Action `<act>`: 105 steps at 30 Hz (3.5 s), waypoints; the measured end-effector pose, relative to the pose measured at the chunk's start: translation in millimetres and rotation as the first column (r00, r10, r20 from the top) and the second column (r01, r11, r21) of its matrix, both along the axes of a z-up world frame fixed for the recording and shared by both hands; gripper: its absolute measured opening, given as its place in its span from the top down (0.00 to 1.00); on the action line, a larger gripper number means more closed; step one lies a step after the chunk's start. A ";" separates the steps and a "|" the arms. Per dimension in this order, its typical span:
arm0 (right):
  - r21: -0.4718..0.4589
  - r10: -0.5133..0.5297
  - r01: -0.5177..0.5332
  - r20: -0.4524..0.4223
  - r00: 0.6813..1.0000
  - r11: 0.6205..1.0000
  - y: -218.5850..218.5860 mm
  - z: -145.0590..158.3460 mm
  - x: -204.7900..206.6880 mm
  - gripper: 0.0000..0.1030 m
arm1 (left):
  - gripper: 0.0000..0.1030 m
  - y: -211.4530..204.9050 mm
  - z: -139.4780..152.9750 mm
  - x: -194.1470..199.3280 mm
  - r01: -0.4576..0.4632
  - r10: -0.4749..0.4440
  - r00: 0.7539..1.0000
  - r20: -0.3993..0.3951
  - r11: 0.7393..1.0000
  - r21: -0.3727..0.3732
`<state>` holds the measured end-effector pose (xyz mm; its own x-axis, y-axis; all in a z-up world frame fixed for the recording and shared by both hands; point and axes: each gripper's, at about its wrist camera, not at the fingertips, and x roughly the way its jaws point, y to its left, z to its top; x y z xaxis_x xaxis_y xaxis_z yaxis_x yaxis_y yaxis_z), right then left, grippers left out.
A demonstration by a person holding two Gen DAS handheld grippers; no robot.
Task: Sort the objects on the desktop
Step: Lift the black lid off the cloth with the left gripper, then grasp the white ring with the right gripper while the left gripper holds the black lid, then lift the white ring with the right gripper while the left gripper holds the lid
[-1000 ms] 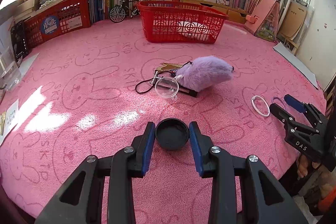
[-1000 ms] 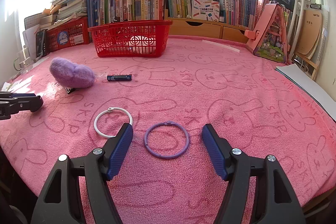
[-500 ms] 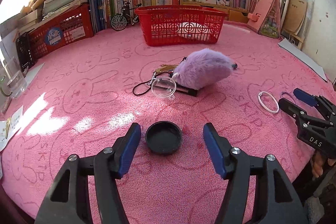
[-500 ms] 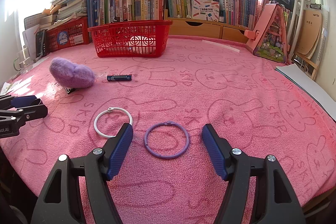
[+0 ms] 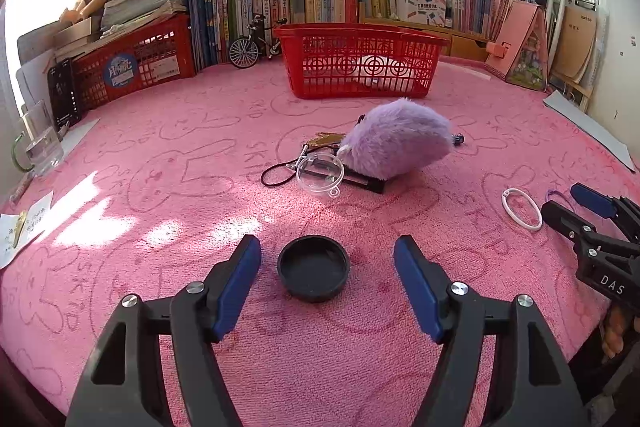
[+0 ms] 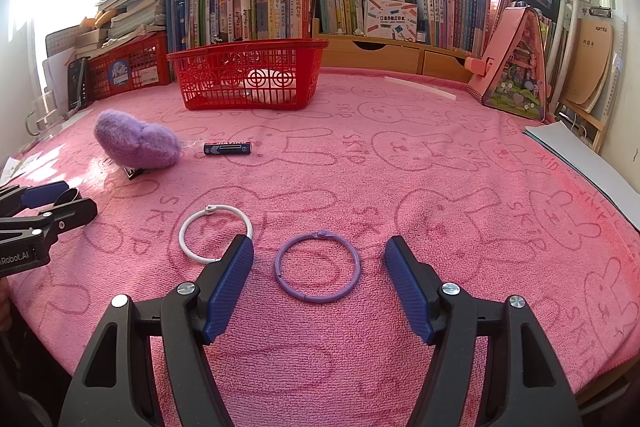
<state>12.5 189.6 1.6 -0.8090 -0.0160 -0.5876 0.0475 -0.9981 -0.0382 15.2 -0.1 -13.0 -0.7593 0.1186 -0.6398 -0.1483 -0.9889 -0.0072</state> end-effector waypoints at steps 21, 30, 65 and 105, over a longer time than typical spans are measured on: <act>-0.011 0.003 -0.002 0.098 0.995 1.000 1.6 8.4 -8.7 0.30 | 0.30 -0.6 -2.0 3.3 -0.010 0.010 0.999 -0.037 1.000 0.004; -0.107 -0.011 0.015 0.030 0.999 0.994 8.2 17.7 -0.6 0.46 | 0.45 3.0 -1.7 7.0 0.039 -0.039 0.997 -0.068 0.999 0.001; -0.057 0.225 -0.221 0.067 0.972 0.974 -61.1 9.5 -13.8 0.57 | 0.45 2.9 -2.3 8.4 0.046 -0.045 0.996 -0.076 0.999 0.005; 0.041 0.103 -0.109 0.126 0.987 0.993 -110.0 16.7 -9.5 0.57 | 0.69 -3.8 -5.5 10.3 -0.054 0.056 0.992 -0.113 0.998 0.022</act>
<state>3.1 79.6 18.3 -0.7252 -0.0677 -0.6852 0.1602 -0.9844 -0.0723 25.5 -3.9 -18.5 -0.8328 0.0862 -0.5468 -0.0948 -0.9954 -0.0125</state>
